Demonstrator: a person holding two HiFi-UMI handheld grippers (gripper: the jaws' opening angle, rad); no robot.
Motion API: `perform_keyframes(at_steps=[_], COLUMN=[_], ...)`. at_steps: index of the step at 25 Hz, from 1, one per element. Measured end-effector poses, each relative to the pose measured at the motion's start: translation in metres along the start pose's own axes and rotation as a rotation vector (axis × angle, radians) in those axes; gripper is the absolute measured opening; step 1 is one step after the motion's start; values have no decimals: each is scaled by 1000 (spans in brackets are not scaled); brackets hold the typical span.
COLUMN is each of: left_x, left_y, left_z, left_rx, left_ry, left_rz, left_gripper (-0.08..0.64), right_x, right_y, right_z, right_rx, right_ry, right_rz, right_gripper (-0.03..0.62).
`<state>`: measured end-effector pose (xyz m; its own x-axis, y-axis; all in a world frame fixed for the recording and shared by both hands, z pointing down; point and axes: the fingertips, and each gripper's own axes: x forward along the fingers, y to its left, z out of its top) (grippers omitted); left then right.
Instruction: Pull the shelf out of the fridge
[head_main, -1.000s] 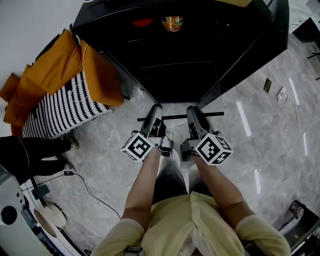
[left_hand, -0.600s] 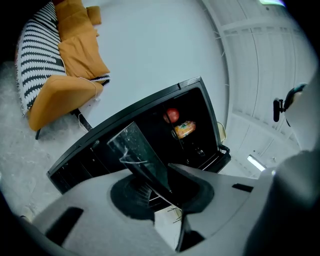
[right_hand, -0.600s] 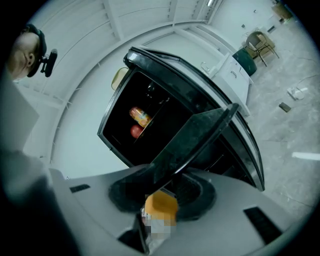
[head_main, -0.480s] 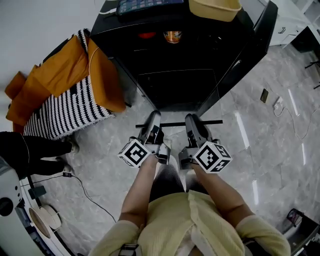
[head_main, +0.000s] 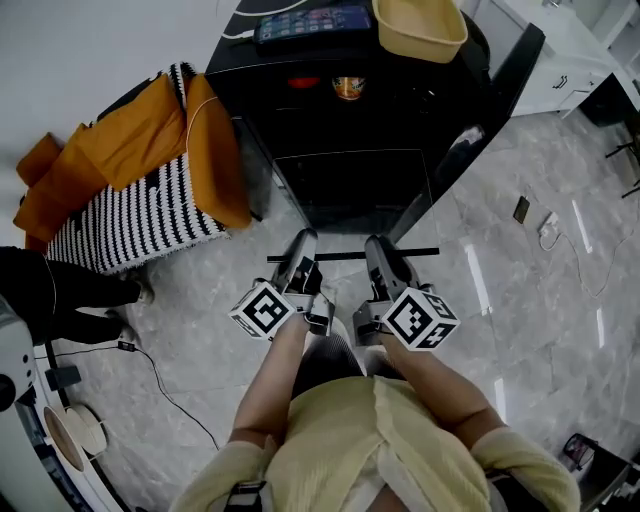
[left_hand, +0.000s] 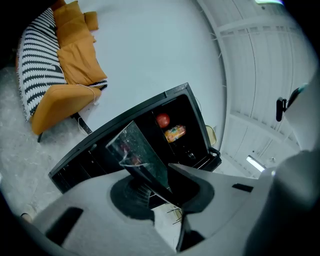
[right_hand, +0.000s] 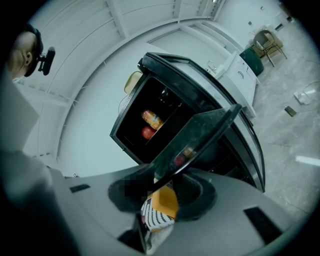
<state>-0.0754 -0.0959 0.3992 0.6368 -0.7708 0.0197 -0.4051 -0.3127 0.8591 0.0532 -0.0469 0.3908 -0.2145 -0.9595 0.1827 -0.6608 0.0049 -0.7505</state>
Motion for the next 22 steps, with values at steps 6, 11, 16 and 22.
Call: perform_keyframes(at_steps=[6, 11, 16, 22], left_x=[-9, -17, -26, -35], left_y=[-20, -30, -42, -56], left_z=[4, 5, 6, 4], left_rx=[5, 17, 16, 7], left_ry=[-10, -32, -54, -78], left_rz=[6, 17, 24, 23], left_gripper=[95, 94, 94, 94], right_x=[-10, -18, -27, -36], right_y=[16, 24, 32, 41], right_z=[12, 19, 21, 26], right_rx=[-15, -30, -35, -57], right_ry=[13, 25, 42, 51], right_rz=[35, 61, 78, 115], right_gripper=[117, 117, 118, 120])
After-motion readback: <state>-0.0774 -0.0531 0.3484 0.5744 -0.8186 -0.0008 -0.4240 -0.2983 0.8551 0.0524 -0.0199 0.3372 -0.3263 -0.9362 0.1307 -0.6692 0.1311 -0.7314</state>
